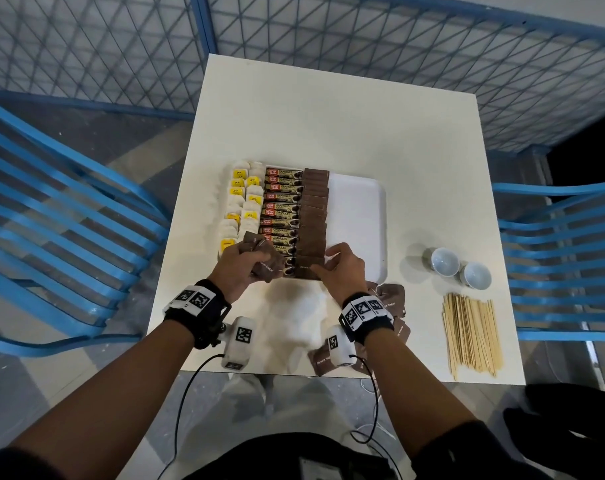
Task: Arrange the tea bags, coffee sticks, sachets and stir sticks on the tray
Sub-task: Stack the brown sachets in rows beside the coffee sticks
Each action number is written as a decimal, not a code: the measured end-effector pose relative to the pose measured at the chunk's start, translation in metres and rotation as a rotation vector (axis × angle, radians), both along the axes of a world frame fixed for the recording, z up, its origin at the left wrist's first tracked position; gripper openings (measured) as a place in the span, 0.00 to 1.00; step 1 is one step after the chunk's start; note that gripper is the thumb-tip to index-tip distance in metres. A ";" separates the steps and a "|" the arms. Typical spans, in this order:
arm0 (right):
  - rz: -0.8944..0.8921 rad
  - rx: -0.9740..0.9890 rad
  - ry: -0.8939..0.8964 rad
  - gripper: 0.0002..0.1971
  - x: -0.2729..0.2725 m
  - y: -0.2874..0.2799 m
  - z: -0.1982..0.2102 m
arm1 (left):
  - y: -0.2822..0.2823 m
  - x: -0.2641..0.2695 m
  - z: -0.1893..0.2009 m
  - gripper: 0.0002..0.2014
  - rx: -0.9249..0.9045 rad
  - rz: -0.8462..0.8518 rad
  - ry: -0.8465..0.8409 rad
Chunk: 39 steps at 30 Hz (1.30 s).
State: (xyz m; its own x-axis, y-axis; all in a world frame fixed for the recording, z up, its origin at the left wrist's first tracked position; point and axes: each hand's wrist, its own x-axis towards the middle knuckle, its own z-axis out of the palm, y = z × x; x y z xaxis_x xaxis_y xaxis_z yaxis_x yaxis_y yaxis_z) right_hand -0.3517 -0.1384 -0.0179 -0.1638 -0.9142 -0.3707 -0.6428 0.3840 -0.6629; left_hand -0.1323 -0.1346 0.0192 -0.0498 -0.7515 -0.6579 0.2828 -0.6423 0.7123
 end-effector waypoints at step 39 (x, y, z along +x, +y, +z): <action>0.123 -0.048 -0.318 0.12 -0.025 -0.087 0.068 | -0.089 -0.069 0.029 0.09 -0.132 0.055 -0.024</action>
